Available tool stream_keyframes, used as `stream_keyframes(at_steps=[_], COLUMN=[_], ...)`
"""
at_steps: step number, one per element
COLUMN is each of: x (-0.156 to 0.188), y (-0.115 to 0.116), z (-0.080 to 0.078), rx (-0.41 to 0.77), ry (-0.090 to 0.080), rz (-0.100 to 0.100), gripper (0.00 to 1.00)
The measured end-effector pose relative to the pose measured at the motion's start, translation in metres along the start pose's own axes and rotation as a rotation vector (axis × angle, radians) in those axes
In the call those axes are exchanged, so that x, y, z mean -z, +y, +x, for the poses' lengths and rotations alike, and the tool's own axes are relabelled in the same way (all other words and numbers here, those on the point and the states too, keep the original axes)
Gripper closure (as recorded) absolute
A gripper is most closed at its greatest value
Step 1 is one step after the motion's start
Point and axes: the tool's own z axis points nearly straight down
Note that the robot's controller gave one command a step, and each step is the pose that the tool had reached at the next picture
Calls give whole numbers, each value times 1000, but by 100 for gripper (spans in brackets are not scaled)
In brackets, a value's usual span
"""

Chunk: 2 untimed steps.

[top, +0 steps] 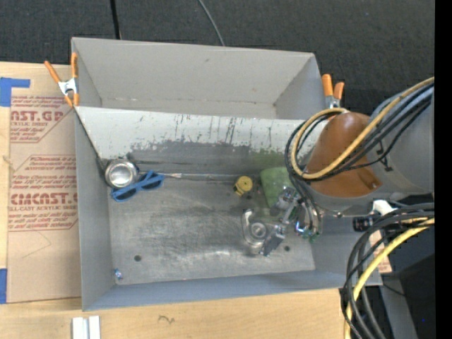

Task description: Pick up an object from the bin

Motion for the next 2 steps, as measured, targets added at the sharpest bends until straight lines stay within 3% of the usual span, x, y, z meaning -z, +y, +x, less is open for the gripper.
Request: stream_keyframes(at_steps=[1, 2], x=[-32, -32], y=[1, 2], z=[11, 17], rx=[-72, -176], ry=[-6, -9], rz=[-1, -2], gripper=[0, 0])
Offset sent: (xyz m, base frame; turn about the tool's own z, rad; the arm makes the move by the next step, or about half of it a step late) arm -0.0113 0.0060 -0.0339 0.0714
